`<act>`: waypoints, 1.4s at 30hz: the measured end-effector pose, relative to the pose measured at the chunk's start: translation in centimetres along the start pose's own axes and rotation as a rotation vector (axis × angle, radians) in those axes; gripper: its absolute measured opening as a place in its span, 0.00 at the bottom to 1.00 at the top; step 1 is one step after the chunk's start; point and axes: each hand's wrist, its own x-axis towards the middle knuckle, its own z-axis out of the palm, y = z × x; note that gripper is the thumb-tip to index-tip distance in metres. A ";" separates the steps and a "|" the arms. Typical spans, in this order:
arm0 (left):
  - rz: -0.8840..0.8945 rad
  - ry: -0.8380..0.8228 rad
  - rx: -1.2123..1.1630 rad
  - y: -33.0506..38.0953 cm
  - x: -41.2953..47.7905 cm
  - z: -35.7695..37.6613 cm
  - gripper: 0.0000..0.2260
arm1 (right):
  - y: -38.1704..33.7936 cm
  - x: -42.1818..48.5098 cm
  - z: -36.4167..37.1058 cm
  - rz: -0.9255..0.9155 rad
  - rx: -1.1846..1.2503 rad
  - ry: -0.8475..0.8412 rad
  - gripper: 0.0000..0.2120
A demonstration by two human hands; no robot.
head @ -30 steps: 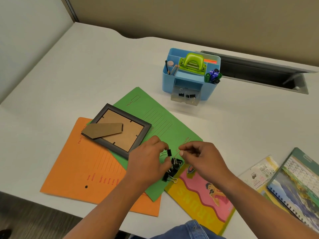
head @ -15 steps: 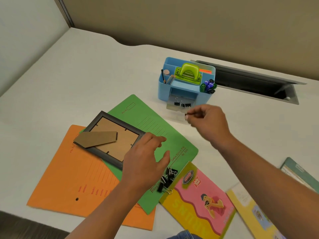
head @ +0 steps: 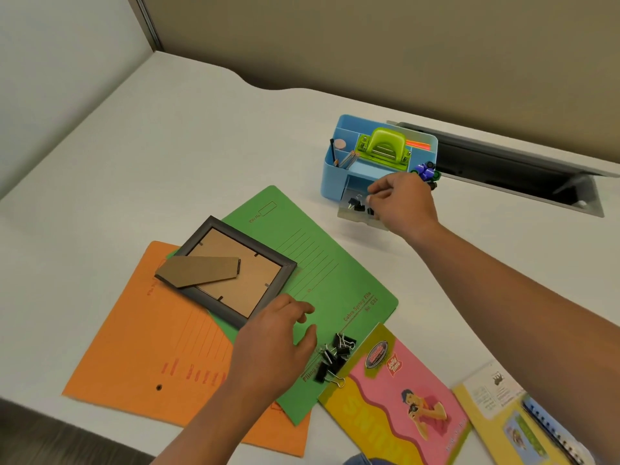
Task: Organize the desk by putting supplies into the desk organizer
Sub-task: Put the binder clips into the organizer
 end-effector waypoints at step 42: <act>0.315 -0.161 0.502 1.9 3.4 2.9 0.15 | 6.3 -18.3 0.7 0.098 0.192 -0.200 0.04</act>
